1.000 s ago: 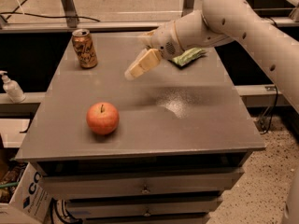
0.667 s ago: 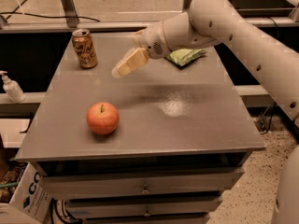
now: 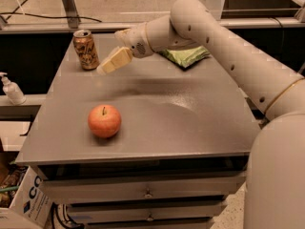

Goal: Knock orange can over

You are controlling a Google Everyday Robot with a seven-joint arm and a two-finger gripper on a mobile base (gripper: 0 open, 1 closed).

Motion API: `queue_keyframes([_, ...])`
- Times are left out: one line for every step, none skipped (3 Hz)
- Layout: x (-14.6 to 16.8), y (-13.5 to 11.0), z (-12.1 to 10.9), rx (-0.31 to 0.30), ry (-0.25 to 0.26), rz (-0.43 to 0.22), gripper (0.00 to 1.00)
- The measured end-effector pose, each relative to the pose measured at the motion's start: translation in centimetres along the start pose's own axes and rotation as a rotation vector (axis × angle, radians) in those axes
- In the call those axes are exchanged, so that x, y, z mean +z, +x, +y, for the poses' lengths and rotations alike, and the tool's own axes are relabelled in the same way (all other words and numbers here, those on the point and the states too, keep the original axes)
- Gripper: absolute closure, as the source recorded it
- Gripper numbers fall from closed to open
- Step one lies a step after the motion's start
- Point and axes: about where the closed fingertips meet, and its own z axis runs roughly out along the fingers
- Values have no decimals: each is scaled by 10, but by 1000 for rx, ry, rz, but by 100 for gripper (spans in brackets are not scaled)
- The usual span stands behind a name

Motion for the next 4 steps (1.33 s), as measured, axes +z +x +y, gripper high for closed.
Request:
queue_keyframes([18,-3,-34,19,44,-35,0])
queue_keyframes([38,-5,-56,52,55,-66,0])
queue_keyframes([64,-5,-62,84,36,-94,0])
queue_keyframes([88,-4,-58,108,4,-100,17])
